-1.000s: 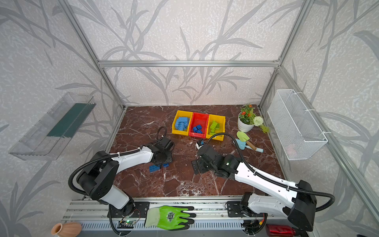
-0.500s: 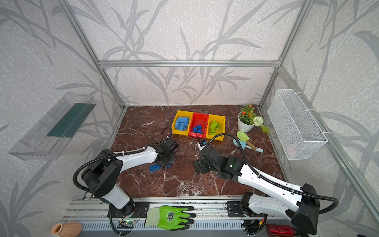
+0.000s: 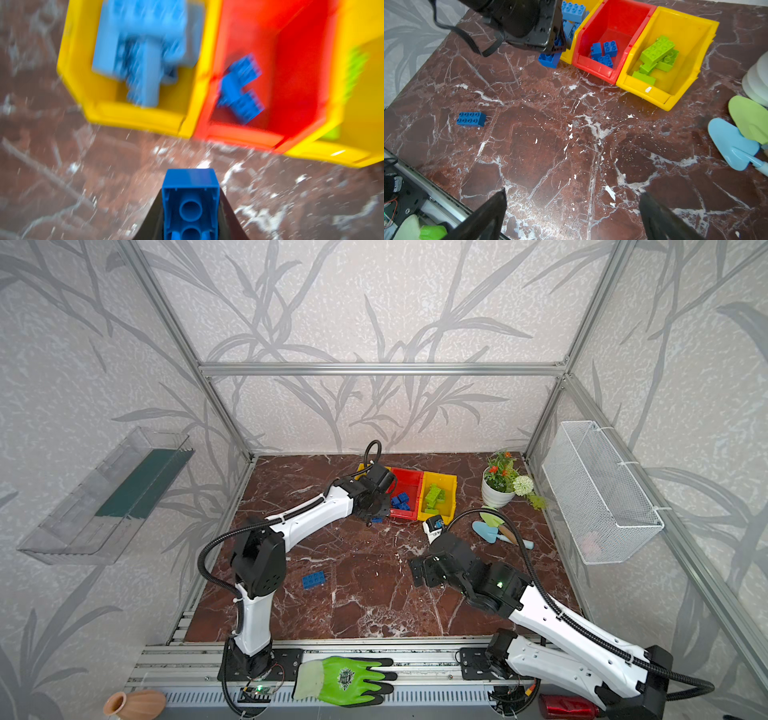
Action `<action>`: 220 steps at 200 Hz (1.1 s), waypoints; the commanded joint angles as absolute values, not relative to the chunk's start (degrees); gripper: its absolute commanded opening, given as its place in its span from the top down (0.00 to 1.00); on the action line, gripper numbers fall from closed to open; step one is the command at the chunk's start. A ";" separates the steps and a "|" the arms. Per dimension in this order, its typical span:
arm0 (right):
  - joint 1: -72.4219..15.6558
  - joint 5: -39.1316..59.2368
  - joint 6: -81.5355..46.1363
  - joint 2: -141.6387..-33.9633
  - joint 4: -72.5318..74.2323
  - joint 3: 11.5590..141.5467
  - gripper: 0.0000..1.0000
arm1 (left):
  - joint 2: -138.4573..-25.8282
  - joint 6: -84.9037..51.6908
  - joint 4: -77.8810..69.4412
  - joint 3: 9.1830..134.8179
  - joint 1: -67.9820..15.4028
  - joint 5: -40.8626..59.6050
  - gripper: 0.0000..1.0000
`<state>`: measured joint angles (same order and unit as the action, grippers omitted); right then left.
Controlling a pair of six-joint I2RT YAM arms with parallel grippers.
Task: Sort the legos into containers by color
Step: 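Carry the dark-blue 2x4 brick into the red bin and release, then lower the left gripper onto the last dark-blue 2x4 brick and grasp it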
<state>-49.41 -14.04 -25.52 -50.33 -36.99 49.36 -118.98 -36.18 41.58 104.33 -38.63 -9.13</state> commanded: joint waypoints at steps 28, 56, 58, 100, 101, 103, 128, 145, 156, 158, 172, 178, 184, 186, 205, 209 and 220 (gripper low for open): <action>-42.83 -10.43 -23.39 -49.22 -39.09 48.69 0.01 | -135.09 -28.48 52.46 130.65 -38.66 -11.09 0.88; -40.51 -9.69 -23.04 -49.70 -39.44 48.87 0.01 | -144.08 -27.40 55.44 145.40 -38.42 -8.55 0.87; -40.40 -9.67 -23.03 -49.71 -39.50 48.87 0.01 | -144.54 -27.28 55.28 146.04 -38.35 -8.22 0.87; -38.22 -8.97 -23.05 -50.51 -40.34 49.69 0.01 | -148.64 -26.80 50.90 150.31 -37.57 -7.48 0.69; -38.18 -8.97 -23.04 -50.52 -40.39 49.72 0.01 | -148.68 -26.81 50.85 150.35 -37.50 -7.43 0.68; -38.11 -8.96 -22.96 -50.60 -40.35 49.74 0.01 | -148.72 -26.81 50.77 150.57 -37.44 -7.35 0.66; -37.32 -8.79 -22.62 -50.96 -40.50 50.53 0.01 | -148.61 -26.04 49.88 152.05 -36.73 -4.44 0.38; -37.12 -8.57 -22.51 -51.68 -40.41 50.97 0.01 | -146.68 -25.14 49.95 152.02 -37.00 -1.71 0.25; -37.13 -8.31 -22.55 -52.06 -40.26 51.20 0.01 | -144.67 -24.85 50.09 151.28 -37.24 -0.64 0.22; -37.12 -8.27 -22.56 -52.11 -40.19 51.23 0.01 | -144.25 -24.78 50.10 150.98 -37.35 -0.66 0.22; -37.17 -7.80 -22.50 -52.12 -40.09 51.33 0.01 | -140.11 -24.53 48.90 146.72 -37.80 -1.15 0.22; -37.16 -7.55 -22.57 -52.13 -39.97 51.33 0.01 | -137.82 -24.47 48.07 143.83 -37.89 -1.53 0.22; -37.13 -7.15 -22.57 -51.98 -39.81 51.32 0.01 | -135.46 -24.76 47.00 140.51 -37.92 -1.94 0.22; -37.16 -7.09 -22.54 -52.00 -39.77 51.32 0.01 | -134.79 -24.84 46.78 139.36 -37.89 -2.11 0.22; -37.15 -5.96 -22.78 -51.78 -38.90 51.08 0.01 | -126.24 -26.03 44.37 127.19 -37.88 -5.15 0.22; -37.13 -5.58 -22.76 -51.81 -38.66 51.02 0.01 | -124.38 -26.34 43.82 124.24 -37.88 -5.95 0.22; -37.17 -4.55 -22.85 -51.99 -37.98 50.89 0.01 | -119.14 -27.55 42.28 115.70 -37.80 -7.75 0.22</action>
<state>-37.39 -6.94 -22.90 -52.14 -39.22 49.65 -129.84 -26.11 45.84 127.72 -37.63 -3.49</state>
